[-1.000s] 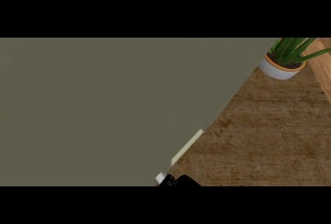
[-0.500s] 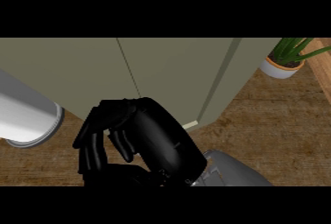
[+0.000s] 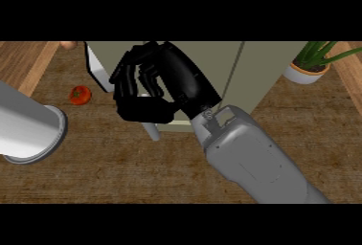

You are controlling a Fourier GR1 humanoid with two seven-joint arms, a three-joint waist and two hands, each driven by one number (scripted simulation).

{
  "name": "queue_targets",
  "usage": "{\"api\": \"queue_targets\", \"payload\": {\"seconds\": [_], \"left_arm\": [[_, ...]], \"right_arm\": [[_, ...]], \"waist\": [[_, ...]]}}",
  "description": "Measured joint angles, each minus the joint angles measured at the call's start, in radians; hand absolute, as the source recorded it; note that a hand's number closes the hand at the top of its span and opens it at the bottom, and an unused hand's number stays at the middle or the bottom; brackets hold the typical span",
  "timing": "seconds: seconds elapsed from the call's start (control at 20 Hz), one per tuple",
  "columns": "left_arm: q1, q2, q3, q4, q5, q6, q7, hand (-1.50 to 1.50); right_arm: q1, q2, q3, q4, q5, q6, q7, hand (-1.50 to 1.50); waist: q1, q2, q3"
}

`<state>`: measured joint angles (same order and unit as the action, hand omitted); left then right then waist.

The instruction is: Pick up the wine, place it into the cabinet and close the cabinet

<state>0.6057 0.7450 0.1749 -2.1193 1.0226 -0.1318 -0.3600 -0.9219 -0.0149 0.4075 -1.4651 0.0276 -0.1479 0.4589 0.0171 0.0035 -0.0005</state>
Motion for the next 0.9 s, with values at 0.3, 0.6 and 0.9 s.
{"api": "queue_targets", "payload": {"seconds": [0.3,0.6,0.9], "left_arm": [[-0.088,-0.032,-0.072,-0.016,-0.046,0.066,0.065,-1.50],[-0.148,-0.077,-0.157,-0.016,-0.113,0.128,0.086,-1.50],[-0.217,-0.116,-0.217,0.027,-0.164,0.167,0.089,-1.50]], "right_arm": [[-0.044,0.002,-0.071,0.135,-0.048,0.097,-0.135,1.50],[-0.069,-0.012,-0.088,0.197,-0.067,0.164,-0.212,1.50],[-0.089,-0.023,-0.092,0.247,-0.063,0.201,-0.290,1.50]], "waist": [[0.000,-0.015,-0.003],[0.005,-0.021,-0.012],[0.006,-0.023,-0.019]]}}
